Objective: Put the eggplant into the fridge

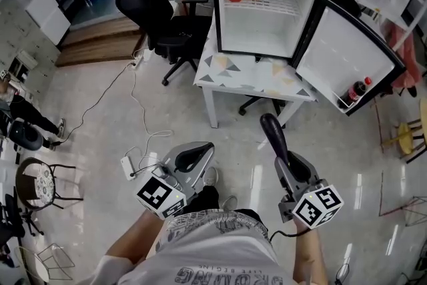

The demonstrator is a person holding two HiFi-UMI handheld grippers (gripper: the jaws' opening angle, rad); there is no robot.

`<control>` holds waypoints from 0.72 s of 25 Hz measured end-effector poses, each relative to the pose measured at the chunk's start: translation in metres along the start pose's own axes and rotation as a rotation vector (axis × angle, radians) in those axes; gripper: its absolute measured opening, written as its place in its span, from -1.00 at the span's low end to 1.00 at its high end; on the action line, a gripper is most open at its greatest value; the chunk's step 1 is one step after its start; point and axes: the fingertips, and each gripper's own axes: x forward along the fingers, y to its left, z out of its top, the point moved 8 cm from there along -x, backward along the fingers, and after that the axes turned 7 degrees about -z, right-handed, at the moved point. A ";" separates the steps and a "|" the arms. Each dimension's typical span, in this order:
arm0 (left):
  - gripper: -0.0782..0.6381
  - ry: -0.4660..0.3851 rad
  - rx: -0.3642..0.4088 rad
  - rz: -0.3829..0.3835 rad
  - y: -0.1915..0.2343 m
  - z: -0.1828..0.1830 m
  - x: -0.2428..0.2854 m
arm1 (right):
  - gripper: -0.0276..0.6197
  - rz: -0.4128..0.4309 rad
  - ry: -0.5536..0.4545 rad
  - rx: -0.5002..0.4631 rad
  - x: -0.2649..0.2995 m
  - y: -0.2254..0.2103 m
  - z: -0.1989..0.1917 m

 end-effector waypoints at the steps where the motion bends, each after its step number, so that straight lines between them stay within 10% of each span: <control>1: -0.76 -0.002 0.000 -0.001 0.002 0.001 0.003 | -0.54 -0.001 -0.001 0.000 0.002 -0.002 0.001; 18: -0.76 0.017 -0.030 -0.041 0.106 -0.004 0.076 | -0.54 -0.024 0.022 0.006 0.105 -0.046 0.035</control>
